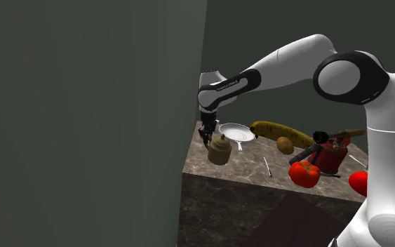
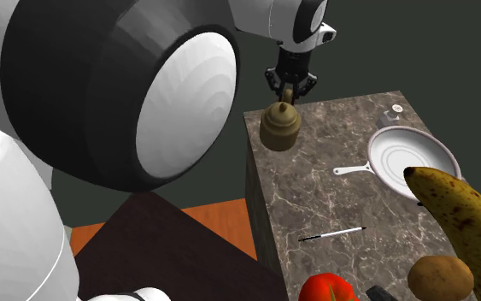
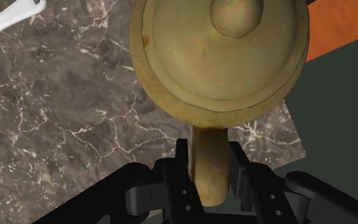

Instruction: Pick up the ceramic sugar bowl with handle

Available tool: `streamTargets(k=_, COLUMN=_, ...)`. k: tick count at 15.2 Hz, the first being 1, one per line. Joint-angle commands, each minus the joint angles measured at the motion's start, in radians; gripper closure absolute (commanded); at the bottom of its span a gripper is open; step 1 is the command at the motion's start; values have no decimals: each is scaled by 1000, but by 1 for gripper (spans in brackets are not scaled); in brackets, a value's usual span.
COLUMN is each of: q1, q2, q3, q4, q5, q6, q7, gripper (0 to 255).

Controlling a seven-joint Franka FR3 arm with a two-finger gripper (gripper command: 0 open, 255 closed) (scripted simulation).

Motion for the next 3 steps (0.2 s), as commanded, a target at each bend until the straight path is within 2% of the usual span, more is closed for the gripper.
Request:
streamTargets(k=1, q1=0, q2=-17, q3=1, q4=4, q5=1, q6=-20, q7=-1, gripper=255)
streamTargets(k=3, q1=0, q2=-18, q3=1, q4=5, q5=1, q6=-22, q7=-2, gripper=255)
